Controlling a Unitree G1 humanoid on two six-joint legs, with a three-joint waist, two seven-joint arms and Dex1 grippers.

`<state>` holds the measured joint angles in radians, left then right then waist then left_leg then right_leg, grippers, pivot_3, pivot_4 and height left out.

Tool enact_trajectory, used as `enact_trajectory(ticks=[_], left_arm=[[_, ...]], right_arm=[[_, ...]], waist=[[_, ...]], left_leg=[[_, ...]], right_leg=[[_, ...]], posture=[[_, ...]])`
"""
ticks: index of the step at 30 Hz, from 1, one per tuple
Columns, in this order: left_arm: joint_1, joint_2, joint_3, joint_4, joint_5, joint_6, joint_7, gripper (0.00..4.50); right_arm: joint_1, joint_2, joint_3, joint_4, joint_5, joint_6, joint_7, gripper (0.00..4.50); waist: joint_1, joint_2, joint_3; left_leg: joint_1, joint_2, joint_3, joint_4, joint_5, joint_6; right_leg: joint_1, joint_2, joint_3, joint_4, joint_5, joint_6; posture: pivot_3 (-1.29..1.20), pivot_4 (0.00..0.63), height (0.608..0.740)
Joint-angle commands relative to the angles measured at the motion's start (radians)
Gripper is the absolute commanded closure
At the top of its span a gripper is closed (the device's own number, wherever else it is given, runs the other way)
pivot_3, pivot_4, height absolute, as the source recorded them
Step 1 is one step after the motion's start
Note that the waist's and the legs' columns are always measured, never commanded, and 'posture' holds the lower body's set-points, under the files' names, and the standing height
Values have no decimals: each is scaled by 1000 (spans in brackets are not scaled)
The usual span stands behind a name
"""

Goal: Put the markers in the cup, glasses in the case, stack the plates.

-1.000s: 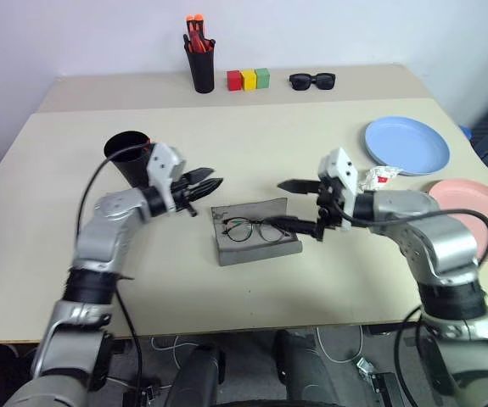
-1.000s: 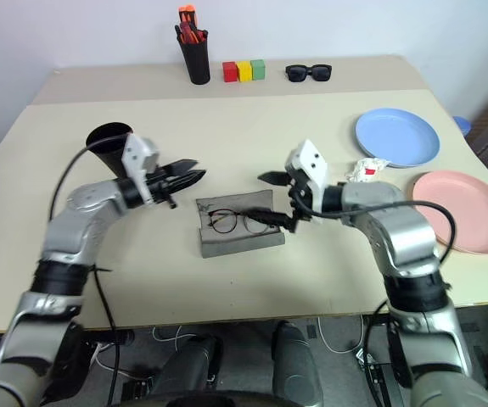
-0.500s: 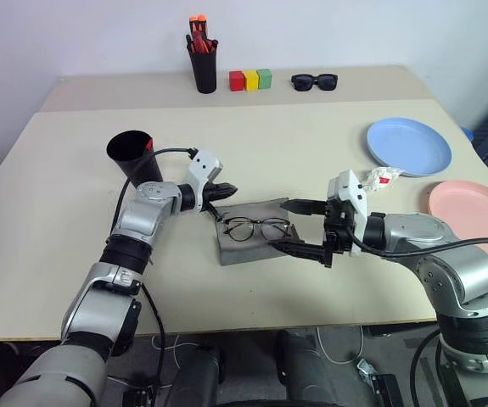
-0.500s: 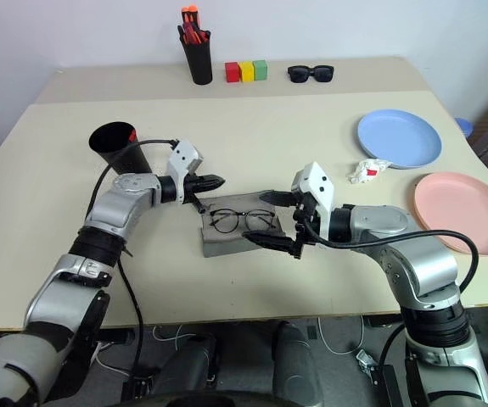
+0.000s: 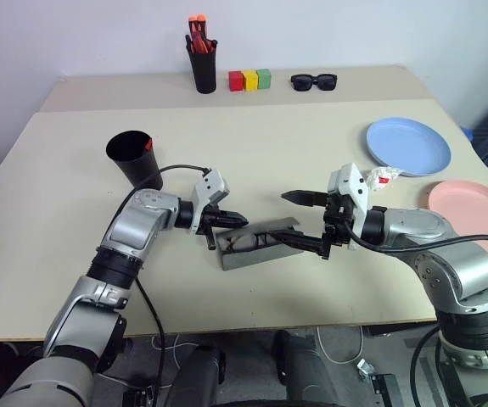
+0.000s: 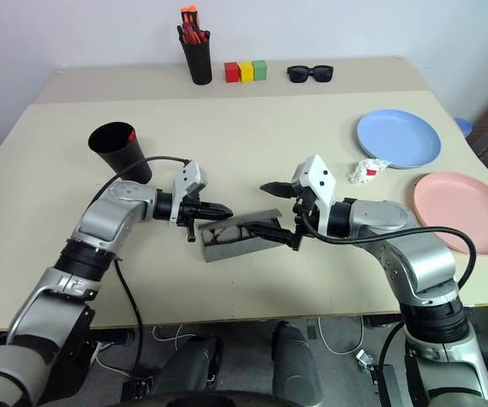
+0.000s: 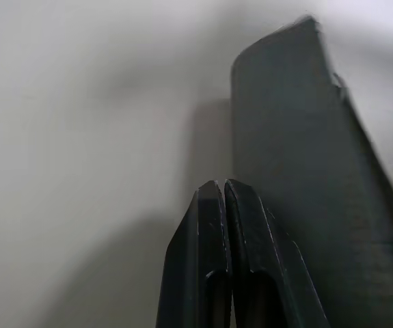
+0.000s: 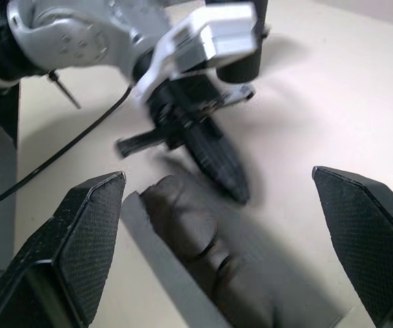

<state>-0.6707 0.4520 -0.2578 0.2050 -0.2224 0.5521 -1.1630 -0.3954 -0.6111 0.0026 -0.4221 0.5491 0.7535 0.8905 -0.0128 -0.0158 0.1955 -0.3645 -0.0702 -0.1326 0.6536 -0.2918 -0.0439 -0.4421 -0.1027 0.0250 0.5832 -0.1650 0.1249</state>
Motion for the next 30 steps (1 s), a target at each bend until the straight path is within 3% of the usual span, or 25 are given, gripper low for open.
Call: enact_trajectory(ticks=[1,7,13,16,22,26,30], left_arm=[[31,24,-12,-108,-18,24,-15,4435],[75,22,8,-196,-35,33,8,4435],[-2,-57,172,-120,-108,-58,114,4435],[-2,-53,215,-146,-161,-82,85,3117],[40,1,275,-178,-263,-93,-4,58],[61,22,298,-188,-310,-98,-35,58],[59,51,296,-180,-344,-61,-80,58]], right_arm=[[-20,-16,3,4,-15,-33,-6,0],[-28,-13,3,20,-28,-52,-15,0],[-84,27,-76,139,-76,-140,-133,0],[-91,3,-145,216,-126,-187,-210,0],[-24,-111,-296,313,-246,-140,-386,0],[94,-188,-379,327,-296,-42,-456,0],[205,-210,-359,315,-330,14,-458,0]], waist=[[0,0,0],[0,0,0],[2,0,0],[2,0,0],[3,0,0],[4,0,0],[-3,1,0]], left_leg=[[0,0,0,0,0,0],[0,0,0,0,0,0],[0,0,0,2,0,0],[0,0,0,2,0,0],[-1,0,0,2,0,0],[-2,0,0,2,0,0],[-1,0,1,2,0,0]], right_leg=[[0,0,0,0,0,0],[0,0,0,0,0,0],[0,0,0,0,0,0],[0,0,0,0,0,0],[0,0,0,0,0,0],[0,0,0,0,0,0],[1,0,0,1,0,0]], posture=[[0,150,740],[0,150,740],[0,150,740],[0,150,740],[0,150,740],[0,150,740],[0,150,740]])
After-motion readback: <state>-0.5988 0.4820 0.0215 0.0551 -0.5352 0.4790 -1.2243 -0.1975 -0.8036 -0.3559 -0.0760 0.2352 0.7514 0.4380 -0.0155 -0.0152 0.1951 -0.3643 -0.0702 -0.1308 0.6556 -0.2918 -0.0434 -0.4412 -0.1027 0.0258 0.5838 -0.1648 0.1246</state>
